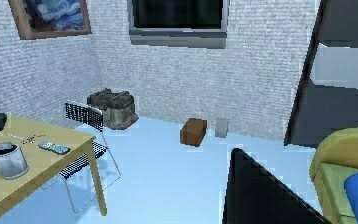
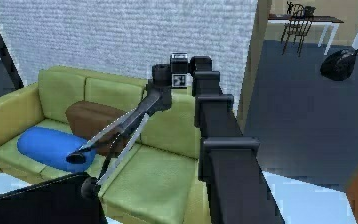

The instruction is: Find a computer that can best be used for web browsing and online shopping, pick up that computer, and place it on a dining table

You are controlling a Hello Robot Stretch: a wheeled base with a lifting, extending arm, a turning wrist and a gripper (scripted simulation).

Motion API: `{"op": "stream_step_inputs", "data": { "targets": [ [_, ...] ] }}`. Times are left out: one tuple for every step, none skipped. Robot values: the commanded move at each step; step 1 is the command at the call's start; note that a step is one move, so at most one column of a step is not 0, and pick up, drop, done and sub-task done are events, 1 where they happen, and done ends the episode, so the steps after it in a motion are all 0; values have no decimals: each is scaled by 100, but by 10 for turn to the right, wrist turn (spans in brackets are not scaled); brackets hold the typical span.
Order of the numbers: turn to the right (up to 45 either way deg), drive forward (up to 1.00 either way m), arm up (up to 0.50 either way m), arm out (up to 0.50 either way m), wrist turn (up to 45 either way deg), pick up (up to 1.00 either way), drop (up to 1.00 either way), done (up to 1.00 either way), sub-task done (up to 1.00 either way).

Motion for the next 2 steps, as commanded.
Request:
{"op": "stream_step_inputs", "data": {
  "targets": [
    [0,0,0,-30,0,0,0,0,0],
    [450,0,0,0,0,0,0,0,0]
  ]
}}
